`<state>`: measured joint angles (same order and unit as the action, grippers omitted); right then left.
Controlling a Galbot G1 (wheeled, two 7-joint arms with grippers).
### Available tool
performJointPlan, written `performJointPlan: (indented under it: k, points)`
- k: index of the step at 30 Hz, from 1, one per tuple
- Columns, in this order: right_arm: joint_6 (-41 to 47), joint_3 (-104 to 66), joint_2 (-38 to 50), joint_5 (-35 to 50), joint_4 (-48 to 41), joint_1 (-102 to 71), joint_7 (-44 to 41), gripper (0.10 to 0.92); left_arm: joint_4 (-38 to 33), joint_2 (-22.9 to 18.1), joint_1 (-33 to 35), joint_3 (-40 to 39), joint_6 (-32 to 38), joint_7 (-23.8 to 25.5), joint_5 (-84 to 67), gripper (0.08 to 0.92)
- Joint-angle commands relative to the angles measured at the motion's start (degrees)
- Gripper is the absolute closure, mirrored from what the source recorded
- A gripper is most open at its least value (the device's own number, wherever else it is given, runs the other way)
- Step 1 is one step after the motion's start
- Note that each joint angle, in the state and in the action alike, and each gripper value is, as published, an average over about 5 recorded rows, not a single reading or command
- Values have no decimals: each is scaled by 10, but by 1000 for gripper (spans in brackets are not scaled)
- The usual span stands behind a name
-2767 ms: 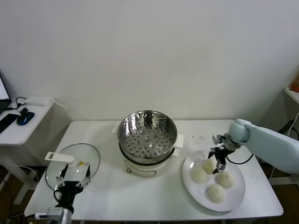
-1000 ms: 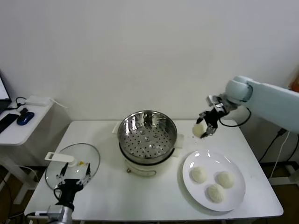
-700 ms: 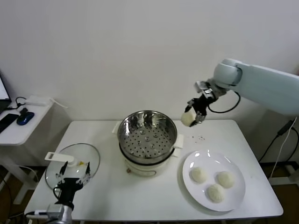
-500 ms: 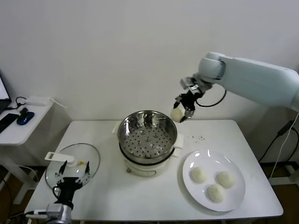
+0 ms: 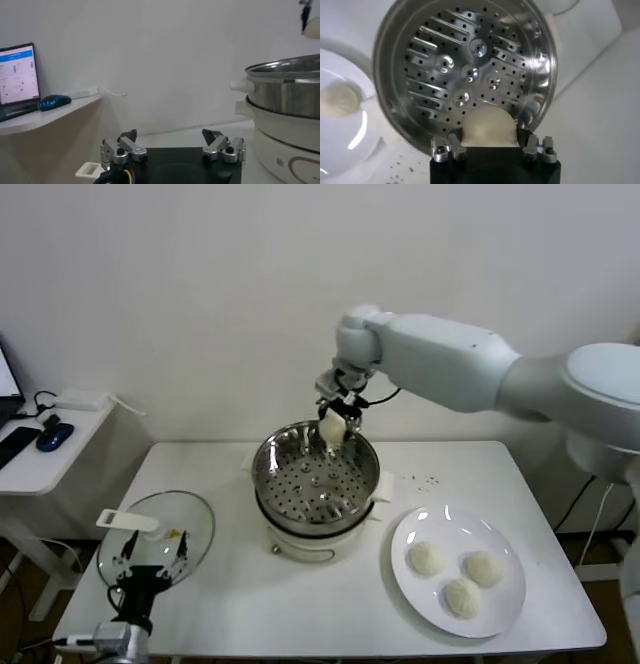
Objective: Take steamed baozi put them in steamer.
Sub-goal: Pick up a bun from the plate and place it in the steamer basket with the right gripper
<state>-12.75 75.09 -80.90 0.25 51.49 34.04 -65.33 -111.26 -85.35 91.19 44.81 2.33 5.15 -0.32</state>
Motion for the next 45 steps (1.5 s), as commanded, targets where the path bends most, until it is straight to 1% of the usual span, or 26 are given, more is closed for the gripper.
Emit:
performJointPlan:
  k: [1,5,8,32,35,40,45]
  points:
    - [-71,-42,-58,-144,-57,-59,1,330,2,0,0,0,0,0,-1,177]
    - [-93,-63,-66,-185,-72,-82,3,324,4,0,-1,0,-1,0,-1,177]
    - [-102,-74,-70,-200,-82,-92,4,322,3,0,-1,0,-2,0,-1,177]
    - [-101,-91,-77,-199,-108,-121,5,309,7,-3,-1,-1,-3,0,0,177]
    - [-103,-93,-78,-200,-112,-121,5,289,7,-3,-1,-1,-3,0,-1,177]
    - [-107,-96,-79,-201,-114,-122,6,221,7,-3,-1,-1,-3,0,-1,177]
    - [-115,-102,-77,-198,-113,-119,2,203,5,-4,-1,-2,-4,0,-1,177]
